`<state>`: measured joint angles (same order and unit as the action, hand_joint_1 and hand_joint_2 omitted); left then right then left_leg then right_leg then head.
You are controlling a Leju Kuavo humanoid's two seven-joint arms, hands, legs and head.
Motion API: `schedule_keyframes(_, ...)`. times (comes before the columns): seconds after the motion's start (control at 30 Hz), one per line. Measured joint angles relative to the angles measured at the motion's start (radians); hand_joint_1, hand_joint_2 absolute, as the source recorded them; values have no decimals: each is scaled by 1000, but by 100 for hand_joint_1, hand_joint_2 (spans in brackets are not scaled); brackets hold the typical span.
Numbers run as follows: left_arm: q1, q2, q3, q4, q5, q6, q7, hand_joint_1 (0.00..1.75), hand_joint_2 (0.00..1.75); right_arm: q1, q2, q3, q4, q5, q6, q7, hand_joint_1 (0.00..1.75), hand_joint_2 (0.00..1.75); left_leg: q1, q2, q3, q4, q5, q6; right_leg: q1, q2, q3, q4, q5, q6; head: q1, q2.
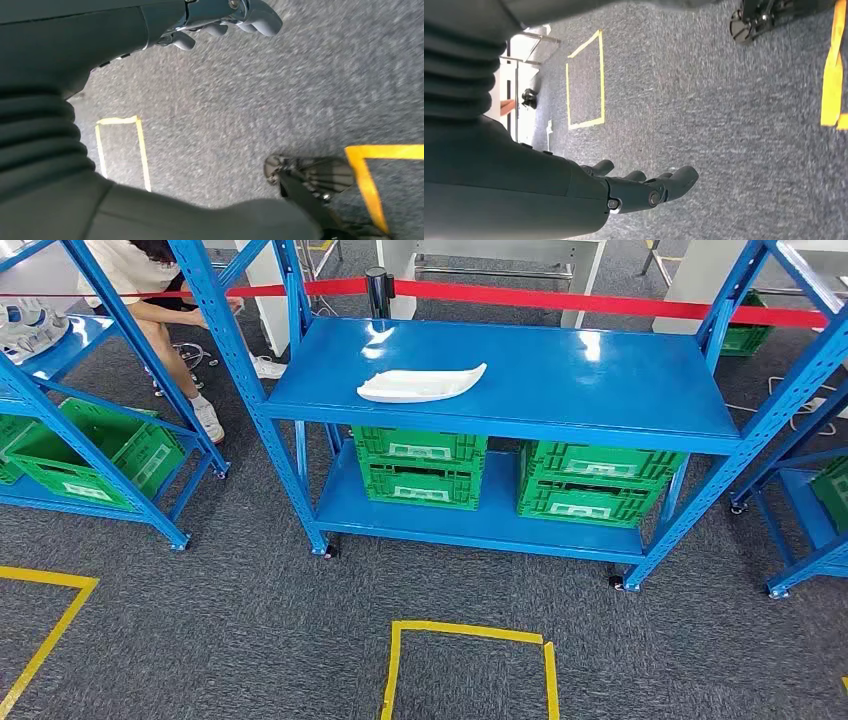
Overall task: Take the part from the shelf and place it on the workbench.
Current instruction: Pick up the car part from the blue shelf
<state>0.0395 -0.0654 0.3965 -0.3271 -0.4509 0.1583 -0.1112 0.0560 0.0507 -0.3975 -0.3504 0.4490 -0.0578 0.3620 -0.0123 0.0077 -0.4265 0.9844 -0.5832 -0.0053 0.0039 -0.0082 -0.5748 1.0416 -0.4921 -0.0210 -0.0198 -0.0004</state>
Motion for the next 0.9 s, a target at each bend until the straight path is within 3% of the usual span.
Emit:
schedule_keyframes(0.2,-50,-7,58,13,-110,18,-51,0,0,-19,13,-85,21,91,-3,0,0,0,0,0,0,0,0,0,0,0,0,0,0,0,0,0)
schedule_keyframes(0.57,-218,-9,141,34,-362,51,-184,0,0,-65,38,-255,68,291,-12,0,0,0,0,0,1,0,1,0,0,0,1,0,1,0,0,0)
schedule_keyframes(0.9,-480,-16,126,33,-550,67,-325,0,0,-94,50,-334,93,436,-39,0,0,0,0,0,2,2,3,-2,0,2,1,0,4,1,0,0)
